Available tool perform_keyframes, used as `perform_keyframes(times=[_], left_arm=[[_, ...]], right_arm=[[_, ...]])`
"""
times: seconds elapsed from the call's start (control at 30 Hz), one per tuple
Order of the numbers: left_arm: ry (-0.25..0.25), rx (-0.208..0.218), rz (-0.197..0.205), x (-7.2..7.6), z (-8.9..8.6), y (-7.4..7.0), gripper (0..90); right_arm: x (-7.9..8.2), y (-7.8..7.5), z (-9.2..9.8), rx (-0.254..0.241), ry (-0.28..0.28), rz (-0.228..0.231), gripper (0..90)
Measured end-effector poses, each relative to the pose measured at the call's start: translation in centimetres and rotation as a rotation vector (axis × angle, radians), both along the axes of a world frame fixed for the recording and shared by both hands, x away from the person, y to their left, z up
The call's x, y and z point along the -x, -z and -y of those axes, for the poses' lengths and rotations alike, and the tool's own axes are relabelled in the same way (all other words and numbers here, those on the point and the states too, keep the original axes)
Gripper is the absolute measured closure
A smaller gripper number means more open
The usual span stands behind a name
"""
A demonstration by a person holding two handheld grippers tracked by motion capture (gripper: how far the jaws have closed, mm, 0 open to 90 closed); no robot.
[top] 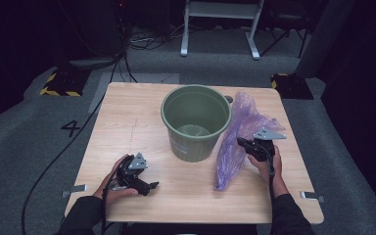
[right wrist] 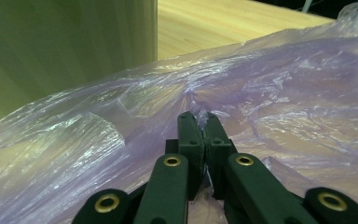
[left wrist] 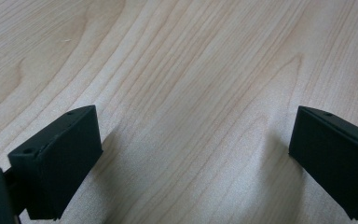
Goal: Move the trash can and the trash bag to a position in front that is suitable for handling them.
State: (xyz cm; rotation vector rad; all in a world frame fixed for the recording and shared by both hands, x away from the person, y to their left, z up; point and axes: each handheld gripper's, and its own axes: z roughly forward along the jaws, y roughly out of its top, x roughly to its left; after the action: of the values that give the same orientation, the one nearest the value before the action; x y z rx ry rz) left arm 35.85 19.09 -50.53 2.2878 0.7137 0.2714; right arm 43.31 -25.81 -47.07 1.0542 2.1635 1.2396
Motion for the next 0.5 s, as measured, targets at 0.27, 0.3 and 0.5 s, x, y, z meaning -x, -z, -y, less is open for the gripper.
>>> perform_keyframes(times=[0.27,0.3,0.5], left_arm=[[0.002,-0.002,0.001,0.0,0.0,0.0,2.2],[0.001,-0.004,0.001,0.0,0.0,0.0,2.2],[0.003,-0.002,0.000,0.0,-0.1,0.0,2.1]], right_arm=[[0.0,-0.4,0.1,-0.015,0.001,0.011,89.6],[0.0,-0.5,0.1,-0.018,0.005,0.017,89.6],[0.4,-1.6,0.3,-0.061,-0.001,0.040,89.7]])
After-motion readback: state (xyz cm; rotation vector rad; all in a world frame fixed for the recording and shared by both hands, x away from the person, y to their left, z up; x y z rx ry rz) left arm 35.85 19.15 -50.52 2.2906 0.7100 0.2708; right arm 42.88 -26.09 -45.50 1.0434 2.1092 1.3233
